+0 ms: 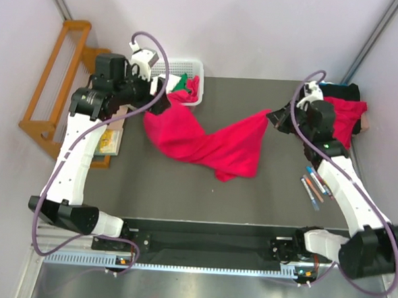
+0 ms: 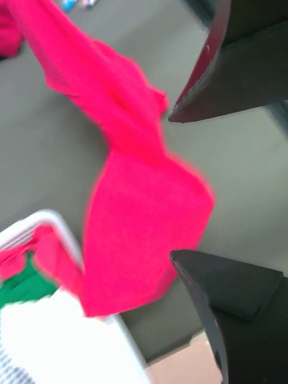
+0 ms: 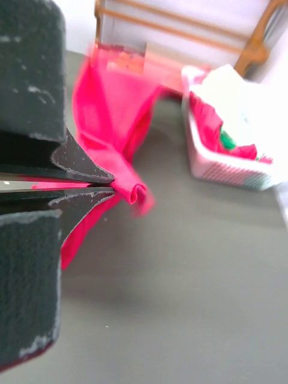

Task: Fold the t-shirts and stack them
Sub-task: Flatten the tshirt out

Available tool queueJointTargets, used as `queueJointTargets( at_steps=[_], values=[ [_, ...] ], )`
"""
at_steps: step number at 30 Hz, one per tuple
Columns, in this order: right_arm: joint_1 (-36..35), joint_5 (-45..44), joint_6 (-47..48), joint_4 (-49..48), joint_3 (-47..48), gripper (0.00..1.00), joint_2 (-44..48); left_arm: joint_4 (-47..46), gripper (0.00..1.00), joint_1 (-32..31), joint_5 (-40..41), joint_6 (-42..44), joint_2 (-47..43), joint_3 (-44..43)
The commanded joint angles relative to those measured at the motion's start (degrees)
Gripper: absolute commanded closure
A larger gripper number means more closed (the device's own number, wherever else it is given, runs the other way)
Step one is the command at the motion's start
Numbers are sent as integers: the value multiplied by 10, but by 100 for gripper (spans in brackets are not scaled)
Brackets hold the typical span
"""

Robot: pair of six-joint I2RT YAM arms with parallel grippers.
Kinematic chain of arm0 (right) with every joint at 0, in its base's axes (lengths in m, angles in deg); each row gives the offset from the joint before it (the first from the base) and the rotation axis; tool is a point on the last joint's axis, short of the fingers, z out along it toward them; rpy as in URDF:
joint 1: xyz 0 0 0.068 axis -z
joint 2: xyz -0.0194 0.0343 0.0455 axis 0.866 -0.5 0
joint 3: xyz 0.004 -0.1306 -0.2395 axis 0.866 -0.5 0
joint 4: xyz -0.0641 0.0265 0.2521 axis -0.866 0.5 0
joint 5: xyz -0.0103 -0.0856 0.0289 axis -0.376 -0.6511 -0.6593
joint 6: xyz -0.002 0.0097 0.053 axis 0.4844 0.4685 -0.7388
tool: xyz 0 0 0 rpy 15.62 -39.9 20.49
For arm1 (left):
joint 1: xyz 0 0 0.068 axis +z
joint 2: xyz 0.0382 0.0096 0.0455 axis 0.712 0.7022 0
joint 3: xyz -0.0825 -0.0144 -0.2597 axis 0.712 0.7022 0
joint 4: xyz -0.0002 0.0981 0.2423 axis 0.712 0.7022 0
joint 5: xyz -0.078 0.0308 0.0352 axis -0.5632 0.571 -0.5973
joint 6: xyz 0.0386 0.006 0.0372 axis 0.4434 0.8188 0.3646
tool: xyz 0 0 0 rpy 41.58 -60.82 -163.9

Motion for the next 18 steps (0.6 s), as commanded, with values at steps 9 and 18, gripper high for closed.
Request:
queueJointTargets(
  at_steps=[9,18],
  values=[
    [6,34,5,94,-8,100,145,9,11,0,-34,17,-38,108],
    [-55,235,48,288,-89,100,283,-43,12,-1,-11,-15,90,98]
  ],
)
